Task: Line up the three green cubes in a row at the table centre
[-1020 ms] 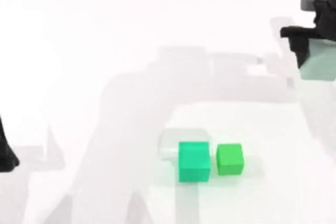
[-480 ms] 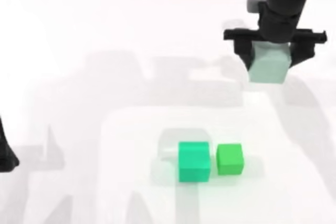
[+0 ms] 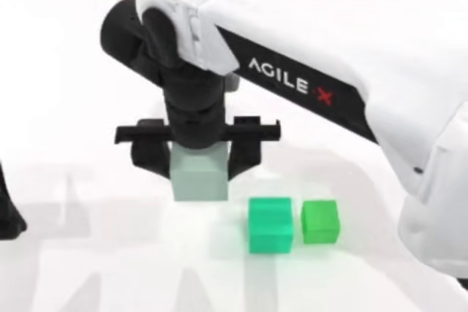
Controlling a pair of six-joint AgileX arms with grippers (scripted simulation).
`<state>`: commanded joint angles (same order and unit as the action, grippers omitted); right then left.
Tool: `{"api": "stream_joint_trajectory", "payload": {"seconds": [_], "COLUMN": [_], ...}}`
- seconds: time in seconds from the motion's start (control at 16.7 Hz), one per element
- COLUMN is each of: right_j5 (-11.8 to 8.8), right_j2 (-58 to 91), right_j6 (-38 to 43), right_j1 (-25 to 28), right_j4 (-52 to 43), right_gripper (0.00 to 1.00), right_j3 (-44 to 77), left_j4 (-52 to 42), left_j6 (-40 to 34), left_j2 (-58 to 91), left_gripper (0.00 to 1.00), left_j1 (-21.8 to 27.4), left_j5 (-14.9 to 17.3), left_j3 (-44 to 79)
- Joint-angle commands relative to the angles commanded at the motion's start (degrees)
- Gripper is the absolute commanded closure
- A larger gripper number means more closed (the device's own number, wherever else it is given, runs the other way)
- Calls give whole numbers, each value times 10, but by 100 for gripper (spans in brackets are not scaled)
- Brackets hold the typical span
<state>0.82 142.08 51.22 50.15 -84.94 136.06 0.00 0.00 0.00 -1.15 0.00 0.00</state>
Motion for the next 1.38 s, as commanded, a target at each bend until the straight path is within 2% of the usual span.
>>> {"api": "stream_joint_trajectory", "payload": {"seconds": [0.12, 0.24, 0.6, 1.02, 1.38], "right_j5": [2, 3, 2, 2, 3], "right_j2": [6, 8, 5, 0, 0], "right_j6": [40, 55, 55, 55, 55], "right_j1": [40, 55, 53, 55, 55], "right_j4": [-11, -14, -3, 133, 151], "right_gripper": [100, 100, 100, 100, 100], "right_j3": [22, 30, 19, -124, -142], "left_j4": [0, 0, 0, 0, 0], "left_j6": [0, 0, 0, 0, 0], "left_j2": [0, 0, 0, 0, 0], "left_gripper": [0, 0, 0, 0, 0], "left_j1": [0, 0, 0, 0, 0], "left_j5": [0, 0, 0, 0, 0], "left_j3": [0, 0, 0, 0, 0]}}
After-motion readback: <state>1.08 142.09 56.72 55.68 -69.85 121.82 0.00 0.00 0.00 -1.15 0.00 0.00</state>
